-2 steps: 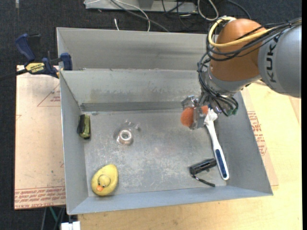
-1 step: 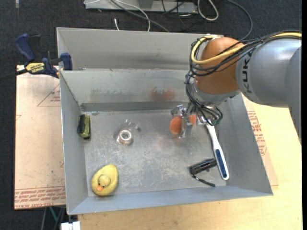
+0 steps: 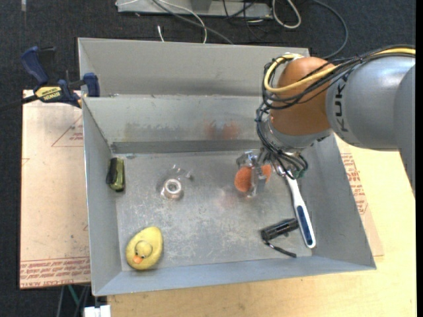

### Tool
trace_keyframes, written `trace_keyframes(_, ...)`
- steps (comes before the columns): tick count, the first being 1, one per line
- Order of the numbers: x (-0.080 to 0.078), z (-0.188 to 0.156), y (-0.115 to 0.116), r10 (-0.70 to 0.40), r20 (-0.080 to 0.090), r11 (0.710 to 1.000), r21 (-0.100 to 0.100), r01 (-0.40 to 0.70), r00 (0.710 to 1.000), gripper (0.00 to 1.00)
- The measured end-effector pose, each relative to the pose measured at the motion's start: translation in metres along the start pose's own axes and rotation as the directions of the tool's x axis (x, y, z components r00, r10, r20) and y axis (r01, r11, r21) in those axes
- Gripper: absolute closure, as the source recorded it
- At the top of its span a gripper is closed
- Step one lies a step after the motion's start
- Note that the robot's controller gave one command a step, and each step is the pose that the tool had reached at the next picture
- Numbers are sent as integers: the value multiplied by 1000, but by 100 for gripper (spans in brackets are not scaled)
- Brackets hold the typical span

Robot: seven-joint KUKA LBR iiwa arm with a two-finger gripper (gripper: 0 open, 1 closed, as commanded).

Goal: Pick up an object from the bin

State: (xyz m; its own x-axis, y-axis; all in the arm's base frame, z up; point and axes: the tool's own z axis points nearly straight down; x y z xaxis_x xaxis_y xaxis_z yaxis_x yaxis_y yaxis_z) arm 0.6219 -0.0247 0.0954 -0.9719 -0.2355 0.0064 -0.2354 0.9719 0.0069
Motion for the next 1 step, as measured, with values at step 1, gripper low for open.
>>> trace_keyframes(1,21,18,45,-281,10,960,4,281,960,100)
